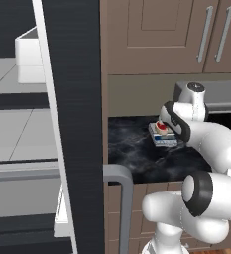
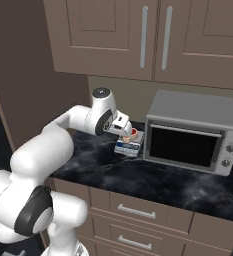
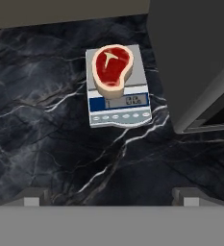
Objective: Take the steak from the fridge and place it on the digital scale on the counter by the fridge. Wait a few seconds for a reading, then move it to the plate on the dining counter.
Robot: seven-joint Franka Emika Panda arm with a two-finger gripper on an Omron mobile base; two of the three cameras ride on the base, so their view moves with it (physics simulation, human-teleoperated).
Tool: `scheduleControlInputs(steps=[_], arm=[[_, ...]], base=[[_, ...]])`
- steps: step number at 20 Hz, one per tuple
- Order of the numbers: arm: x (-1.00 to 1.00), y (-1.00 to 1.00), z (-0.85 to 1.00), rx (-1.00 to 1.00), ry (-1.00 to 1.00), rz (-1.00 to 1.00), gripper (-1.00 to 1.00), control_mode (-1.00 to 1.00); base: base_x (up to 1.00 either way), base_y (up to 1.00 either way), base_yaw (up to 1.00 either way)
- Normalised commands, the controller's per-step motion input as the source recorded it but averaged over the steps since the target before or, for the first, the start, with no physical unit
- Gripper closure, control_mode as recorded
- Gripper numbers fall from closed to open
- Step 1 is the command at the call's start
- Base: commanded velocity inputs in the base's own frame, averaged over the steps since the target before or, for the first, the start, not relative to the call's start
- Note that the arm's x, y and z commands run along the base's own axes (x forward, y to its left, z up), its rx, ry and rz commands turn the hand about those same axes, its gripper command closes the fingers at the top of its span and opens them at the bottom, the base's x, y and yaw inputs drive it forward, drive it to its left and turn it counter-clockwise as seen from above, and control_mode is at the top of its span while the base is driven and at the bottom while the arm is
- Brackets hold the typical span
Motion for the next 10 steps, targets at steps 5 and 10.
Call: scheduleControlInputs(steps=[5,10], arm=[[0.0,0.0,0.0,0.0,0.0,0.0,-1.0,-1.0],[0.0,0.0,0.0,0.0,0.0,0.0,-1.0,-1.0]], base=[[0.0,0.0,0.0],[0.0,0.0,0.0]])
